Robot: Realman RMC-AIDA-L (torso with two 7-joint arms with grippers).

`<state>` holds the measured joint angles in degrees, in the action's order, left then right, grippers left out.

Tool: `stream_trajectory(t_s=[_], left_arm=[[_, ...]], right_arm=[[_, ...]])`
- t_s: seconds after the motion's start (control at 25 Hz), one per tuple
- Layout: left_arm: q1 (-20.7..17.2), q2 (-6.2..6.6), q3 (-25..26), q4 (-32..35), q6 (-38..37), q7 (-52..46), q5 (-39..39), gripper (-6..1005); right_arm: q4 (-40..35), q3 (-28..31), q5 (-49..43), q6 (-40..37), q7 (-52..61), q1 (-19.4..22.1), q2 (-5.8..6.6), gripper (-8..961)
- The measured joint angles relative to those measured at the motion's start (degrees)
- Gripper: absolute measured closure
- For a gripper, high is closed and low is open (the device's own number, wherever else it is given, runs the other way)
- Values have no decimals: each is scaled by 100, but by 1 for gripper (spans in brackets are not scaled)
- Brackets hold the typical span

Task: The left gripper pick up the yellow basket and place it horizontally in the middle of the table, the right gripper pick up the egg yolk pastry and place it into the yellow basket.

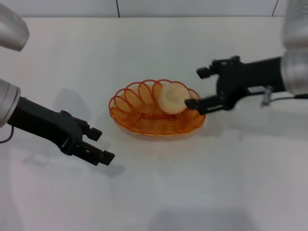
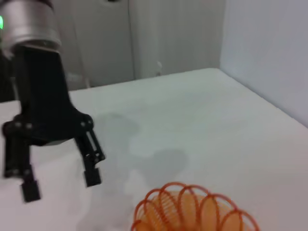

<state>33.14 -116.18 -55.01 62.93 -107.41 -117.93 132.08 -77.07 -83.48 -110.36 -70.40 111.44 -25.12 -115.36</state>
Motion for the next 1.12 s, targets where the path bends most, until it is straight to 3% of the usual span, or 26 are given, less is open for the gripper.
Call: stream_trajectory(t_s=[0.08,0.44,1.12], left_arm=[[-19,0,-1,0,-7,45,0,112],[-219,41,88,19,-4,351,0,111],[-351,13,279,-94,421,1129,227,111]], right_arm=[[10,225,159,-324,-211,162,1,153],[27,830,239,-1036,-501,698,16,111],[131,830,228,-1119,-647,643,22,119]])
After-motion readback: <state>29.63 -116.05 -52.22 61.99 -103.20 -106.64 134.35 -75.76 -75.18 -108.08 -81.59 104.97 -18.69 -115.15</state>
